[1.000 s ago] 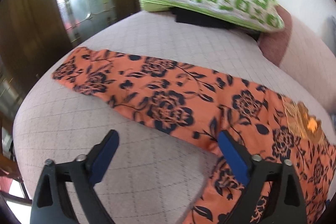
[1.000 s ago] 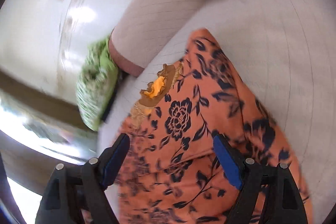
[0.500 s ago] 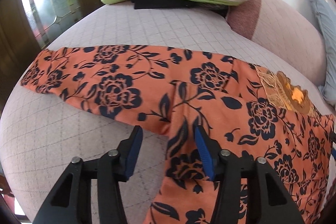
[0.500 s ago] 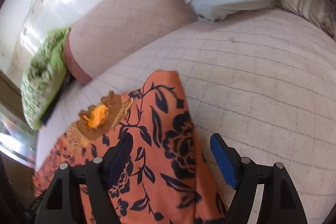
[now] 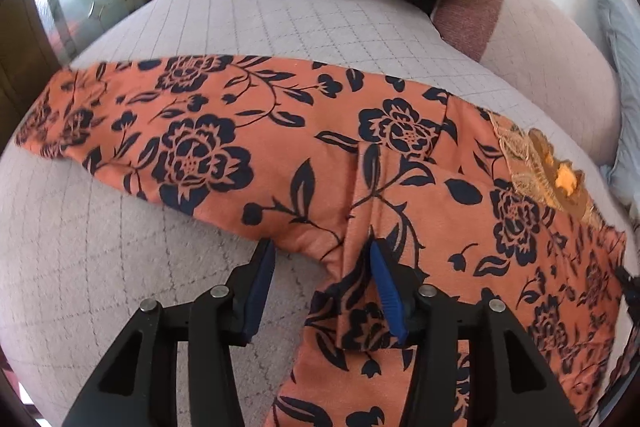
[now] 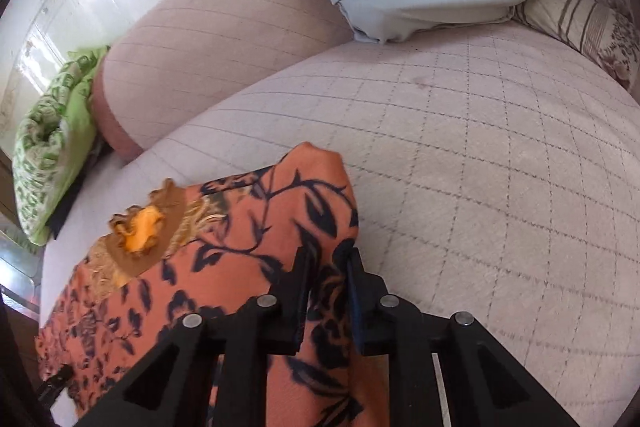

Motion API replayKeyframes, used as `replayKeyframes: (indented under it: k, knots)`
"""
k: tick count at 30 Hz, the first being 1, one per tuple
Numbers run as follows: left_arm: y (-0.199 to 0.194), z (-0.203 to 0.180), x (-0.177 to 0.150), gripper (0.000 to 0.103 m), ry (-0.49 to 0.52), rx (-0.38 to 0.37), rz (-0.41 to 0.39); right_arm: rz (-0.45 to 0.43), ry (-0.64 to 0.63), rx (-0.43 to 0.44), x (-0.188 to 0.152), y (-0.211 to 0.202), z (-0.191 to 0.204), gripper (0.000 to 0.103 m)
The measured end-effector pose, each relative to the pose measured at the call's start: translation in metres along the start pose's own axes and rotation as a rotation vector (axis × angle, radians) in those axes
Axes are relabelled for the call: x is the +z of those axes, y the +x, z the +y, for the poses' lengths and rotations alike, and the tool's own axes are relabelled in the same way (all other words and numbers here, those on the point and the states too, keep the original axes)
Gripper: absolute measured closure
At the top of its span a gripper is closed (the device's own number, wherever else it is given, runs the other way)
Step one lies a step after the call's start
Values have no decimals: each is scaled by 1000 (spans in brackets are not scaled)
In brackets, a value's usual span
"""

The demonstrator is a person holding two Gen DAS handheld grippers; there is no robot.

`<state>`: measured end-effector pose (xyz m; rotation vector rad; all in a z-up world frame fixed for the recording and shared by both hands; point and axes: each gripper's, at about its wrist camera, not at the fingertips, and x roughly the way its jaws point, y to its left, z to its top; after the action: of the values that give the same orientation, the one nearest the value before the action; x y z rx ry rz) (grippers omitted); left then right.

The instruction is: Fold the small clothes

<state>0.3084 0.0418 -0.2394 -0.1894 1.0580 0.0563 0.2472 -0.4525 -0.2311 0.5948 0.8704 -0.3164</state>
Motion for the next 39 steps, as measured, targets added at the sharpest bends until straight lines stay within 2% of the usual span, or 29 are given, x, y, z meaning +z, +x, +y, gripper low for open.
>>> replayKeyframes:
  k: [1,3,5,8,10,12,14,16,18,21,23,24,25,28,30,34,35,36,37,38,39]
  knots:
    - [-4,4,1,51,-13,8,-10,-33,27,8,-1,-13,0,84]
    - [-15,19,5,52,-60,29,-42,-87,1,29,-9,-37,10,84]
    - [-25,44,11,52,-140,43,-70,-74,-82,59,-24,-50,31,84]
    - [-33,85,18,51,-263,112,-93,62,-212,63,-58,-36,59,84]
    - [-33,113,21,51,-343,127,-78,217,-244,36,-84,-8,67,83]
    - [-30,138,22,51,-413,116,-55,150,-257,19,-94,-17,69,83]
    - [-29,163,21,51,-492,88,-36,159,-238,9,-97,-37,74,83]
    - [-27,191,21,50,-577,77,-22,111,-218,102,-107,-67,77,83]
    - [-25,214,17,44,-654,77,-13,105,-221,155,-128,-83,77,83]
    - [-30,241,17,42,-731,8,-54,167,-265,226,-156,-85,87,83]
    - [-30,247,19,32,-713,-15,-49,192,-331,226,-168,-80,95,83]
    - [-26,250,21,24,-711,-74,-39,193,-347,221,-168,-74,106,83]
    - [-22,254,23,21,-713,-137,-39,196,-349,222,-169,-70,108,83]
    - [-9,258,29,21,-712,-345,-46,209,-318,268,-163,-58,119,83]
    - [3,264,31,21,-749,-447,-38,201,-327,271,-160,-56,128,83]
    - [15,279,41,23,-832,-511,-82,196,-340,286,-162,-54,135,83]
    - [17,282,43,24,-848,-518,-94,191,-348,276,-160,-56,134,83]
    - [19,285,46,30,-855,-515,-105,183,-357,258,-159,-55,135,83]
    - [22,288,49,44,-857,-494,-110,176,-360,241,-157,-56,134,83]
    - [26,289,51,51,-854,-475,-108,174,-354,236,-155,-56,132,83]
    - [30,291,51,69,-848,-458,-103,175,-343,239,-153,-55,129,83]
